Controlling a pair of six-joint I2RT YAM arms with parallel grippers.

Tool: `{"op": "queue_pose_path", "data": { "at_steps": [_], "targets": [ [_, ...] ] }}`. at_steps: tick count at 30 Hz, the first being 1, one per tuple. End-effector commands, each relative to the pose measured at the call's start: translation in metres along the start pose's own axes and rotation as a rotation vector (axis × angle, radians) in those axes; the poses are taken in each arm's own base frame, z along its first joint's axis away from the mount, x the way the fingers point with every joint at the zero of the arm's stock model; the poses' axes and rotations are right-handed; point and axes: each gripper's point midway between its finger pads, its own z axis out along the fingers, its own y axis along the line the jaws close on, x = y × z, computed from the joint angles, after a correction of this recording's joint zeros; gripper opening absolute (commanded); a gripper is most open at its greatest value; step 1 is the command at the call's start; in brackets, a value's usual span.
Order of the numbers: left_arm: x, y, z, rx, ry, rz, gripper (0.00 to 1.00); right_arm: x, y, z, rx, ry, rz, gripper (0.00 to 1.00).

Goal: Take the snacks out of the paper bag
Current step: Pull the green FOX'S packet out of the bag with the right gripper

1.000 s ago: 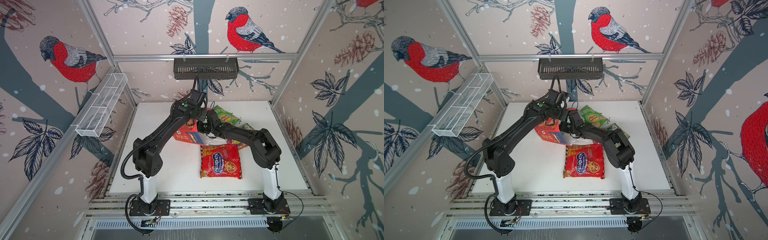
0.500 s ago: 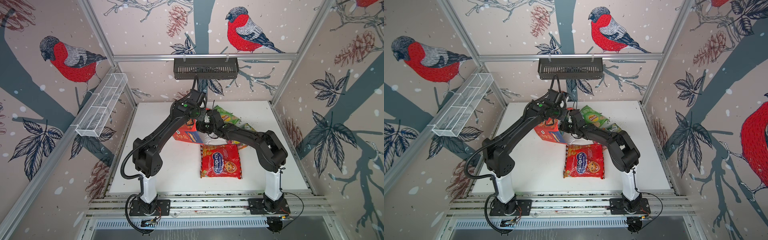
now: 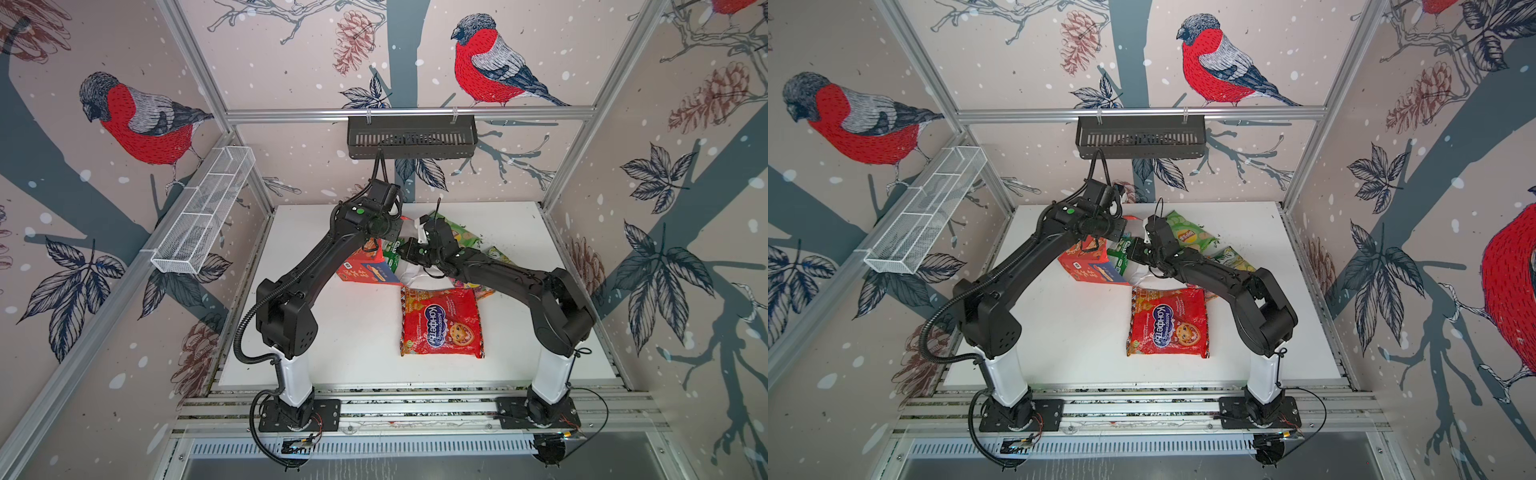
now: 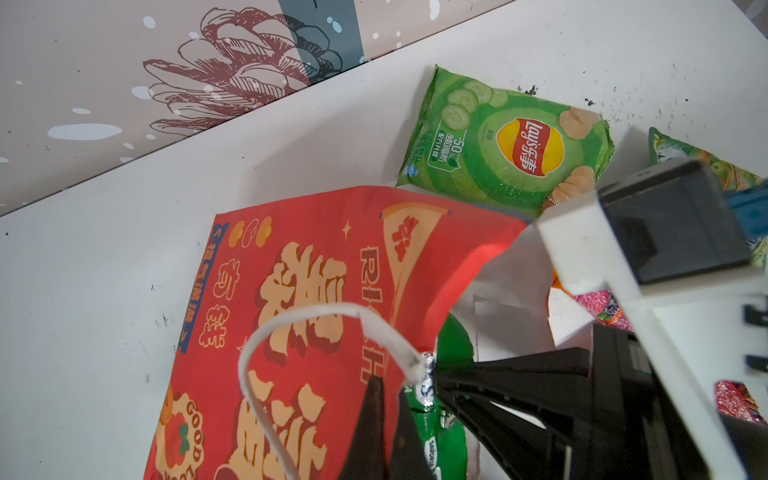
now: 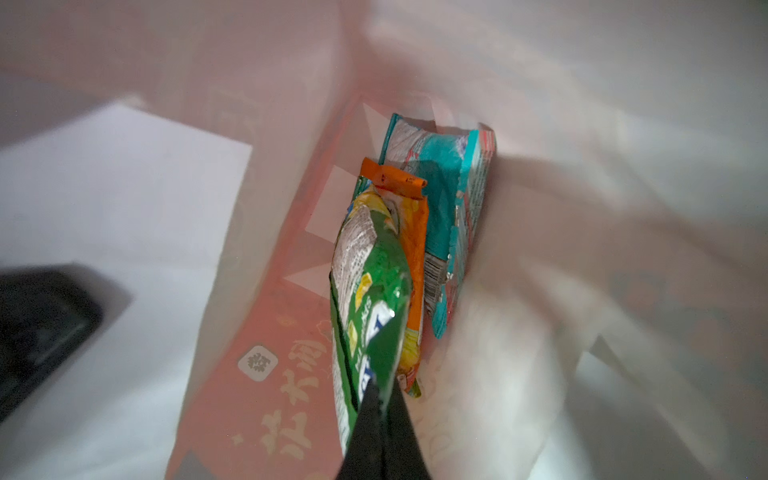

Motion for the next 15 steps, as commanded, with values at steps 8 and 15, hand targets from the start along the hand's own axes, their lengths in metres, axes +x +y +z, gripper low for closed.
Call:
{"op": "queue_pose_path", "data": {
  "at_steps": [8, 15],
  "targets": [
    [-0.004, 0.003, -0.008, -0.005, -0.018, 0.005, 0.0, -0.022, 0.026, -0.032, -0.069, -0.074, -0.11, 0.0],
    [-0.005, 0.002, -0.011, 0.01, -0.028, -0.005, 0.0, -0.028, 0.05, -0.057, -0.152, -0.073, -0.232, 0.0]
  ]
}}
